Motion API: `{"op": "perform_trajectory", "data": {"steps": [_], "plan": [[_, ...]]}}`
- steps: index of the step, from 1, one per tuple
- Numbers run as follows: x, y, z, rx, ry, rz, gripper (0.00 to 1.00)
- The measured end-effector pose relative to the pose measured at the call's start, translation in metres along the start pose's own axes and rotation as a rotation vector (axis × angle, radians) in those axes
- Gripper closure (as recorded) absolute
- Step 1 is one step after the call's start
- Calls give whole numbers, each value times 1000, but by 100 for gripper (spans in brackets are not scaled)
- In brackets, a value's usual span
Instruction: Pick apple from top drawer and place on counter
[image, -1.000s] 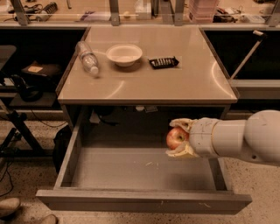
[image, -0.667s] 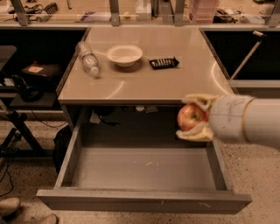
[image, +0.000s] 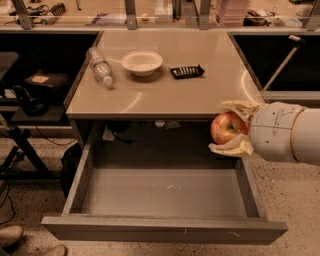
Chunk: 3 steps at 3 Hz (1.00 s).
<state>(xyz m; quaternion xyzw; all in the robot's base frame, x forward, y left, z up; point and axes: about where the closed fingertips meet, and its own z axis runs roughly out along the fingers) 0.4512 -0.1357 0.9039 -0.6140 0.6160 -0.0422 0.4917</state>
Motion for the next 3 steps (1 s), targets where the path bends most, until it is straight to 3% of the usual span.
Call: {"op": "perform_trajectory", "data": {"steps": [1,2,3], "plan": [[-16,-30,5,16,13,-72,100],[-26,-109,-9,77,81,-140,100],[-23,-173,-18,98,151,-130,100]]}}
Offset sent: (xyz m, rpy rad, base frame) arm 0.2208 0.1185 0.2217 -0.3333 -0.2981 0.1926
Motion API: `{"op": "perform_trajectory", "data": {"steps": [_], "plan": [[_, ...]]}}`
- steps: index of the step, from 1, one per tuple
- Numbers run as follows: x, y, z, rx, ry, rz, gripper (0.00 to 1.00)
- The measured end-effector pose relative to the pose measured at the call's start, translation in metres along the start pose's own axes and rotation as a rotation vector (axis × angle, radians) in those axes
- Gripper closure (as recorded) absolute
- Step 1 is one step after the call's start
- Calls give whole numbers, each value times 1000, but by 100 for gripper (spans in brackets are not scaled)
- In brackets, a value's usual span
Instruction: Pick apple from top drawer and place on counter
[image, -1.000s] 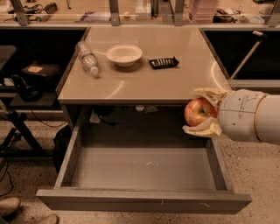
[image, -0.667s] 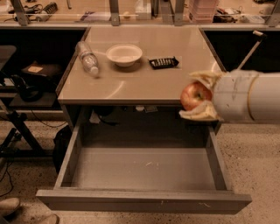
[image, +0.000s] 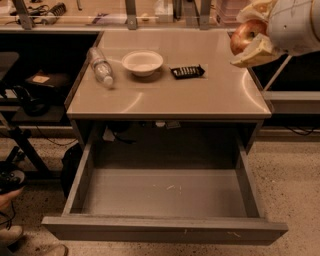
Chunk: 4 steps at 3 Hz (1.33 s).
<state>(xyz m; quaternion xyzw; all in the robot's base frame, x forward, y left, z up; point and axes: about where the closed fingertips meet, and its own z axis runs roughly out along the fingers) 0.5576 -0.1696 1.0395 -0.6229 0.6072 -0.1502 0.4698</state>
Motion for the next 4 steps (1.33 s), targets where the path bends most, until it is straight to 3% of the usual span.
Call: {"op": "perform_trajectory", "data": {"steps": [1,2,3,4], "plan": [[20,-31,42,-75,55,-8,100],[22,-39,120,-192,32,-45,100],[-17,-26,215,-306,-90,-66,100],[-32,1,274,-382,-194,-28,100]]}}
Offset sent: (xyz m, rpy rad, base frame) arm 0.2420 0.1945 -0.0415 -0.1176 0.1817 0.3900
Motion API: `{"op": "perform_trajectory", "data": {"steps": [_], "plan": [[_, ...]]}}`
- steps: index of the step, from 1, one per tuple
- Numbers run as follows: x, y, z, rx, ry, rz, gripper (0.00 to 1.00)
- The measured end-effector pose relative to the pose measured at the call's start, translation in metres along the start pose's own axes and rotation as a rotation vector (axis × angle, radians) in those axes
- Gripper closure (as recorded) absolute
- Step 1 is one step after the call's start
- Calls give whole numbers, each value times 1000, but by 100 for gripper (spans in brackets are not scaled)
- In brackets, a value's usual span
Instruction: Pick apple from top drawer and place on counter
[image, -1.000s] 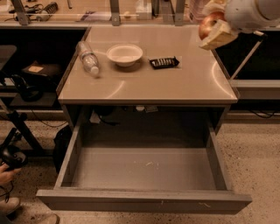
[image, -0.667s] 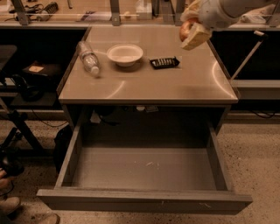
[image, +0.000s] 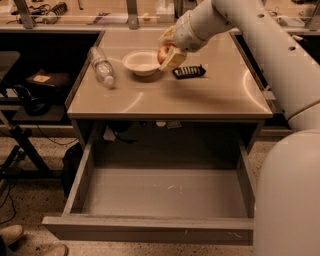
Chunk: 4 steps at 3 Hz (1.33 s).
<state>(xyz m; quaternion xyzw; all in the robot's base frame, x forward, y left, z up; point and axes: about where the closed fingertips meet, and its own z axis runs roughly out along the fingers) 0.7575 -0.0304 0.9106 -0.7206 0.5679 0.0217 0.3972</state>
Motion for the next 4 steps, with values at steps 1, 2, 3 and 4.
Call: {"op": "perform_trajectory", "data": {"steps": [1,2,3,4], "plan": [[21,13,6,8,-64,61,100],[82,62,-45,67,-87,171,100],[89,66,-50,69,-82,182,100],[89,66,-50,69,-82,182,81]]}}
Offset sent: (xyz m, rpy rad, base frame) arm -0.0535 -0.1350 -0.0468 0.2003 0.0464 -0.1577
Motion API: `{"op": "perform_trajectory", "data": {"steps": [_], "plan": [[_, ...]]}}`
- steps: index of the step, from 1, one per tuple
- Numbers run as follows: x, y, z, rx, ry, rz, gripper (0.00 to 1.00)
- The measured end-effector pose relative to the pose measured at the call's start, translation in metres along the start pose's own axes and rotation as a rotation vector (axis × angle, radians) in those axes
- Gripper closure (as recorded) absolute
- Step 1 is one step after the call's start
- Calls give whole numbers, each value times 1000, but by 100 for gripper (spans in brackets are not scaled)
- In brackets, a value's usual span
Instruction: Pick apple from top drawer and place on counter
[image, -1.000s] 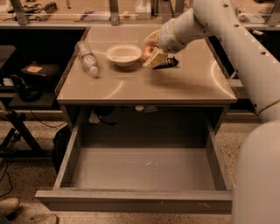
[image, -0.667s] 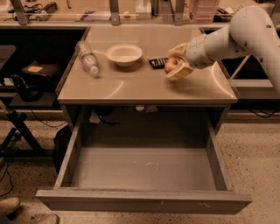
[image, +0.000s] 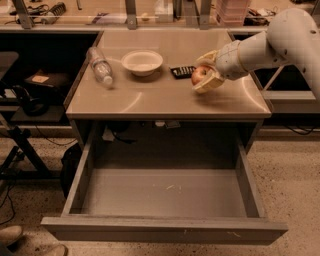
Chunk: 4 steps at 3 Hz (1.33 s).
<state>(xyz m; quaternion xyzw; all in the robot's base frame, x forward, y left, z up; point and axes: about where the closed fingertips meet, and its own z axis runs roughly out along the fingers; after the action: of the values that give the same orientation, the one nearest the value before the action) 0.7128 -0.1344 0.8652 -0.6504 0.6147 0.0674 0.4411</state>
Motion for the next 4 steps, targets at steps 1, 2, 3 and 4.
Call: {"op": "perform_trajectory", "data": {"steps": [1,2,3,4], "plan": [[0,0,0,0,0,0,58],[0,0,0,0,0,0,35],[0,0,0,0,0,0,12],[0,0,0,0,0,0,0]]}}
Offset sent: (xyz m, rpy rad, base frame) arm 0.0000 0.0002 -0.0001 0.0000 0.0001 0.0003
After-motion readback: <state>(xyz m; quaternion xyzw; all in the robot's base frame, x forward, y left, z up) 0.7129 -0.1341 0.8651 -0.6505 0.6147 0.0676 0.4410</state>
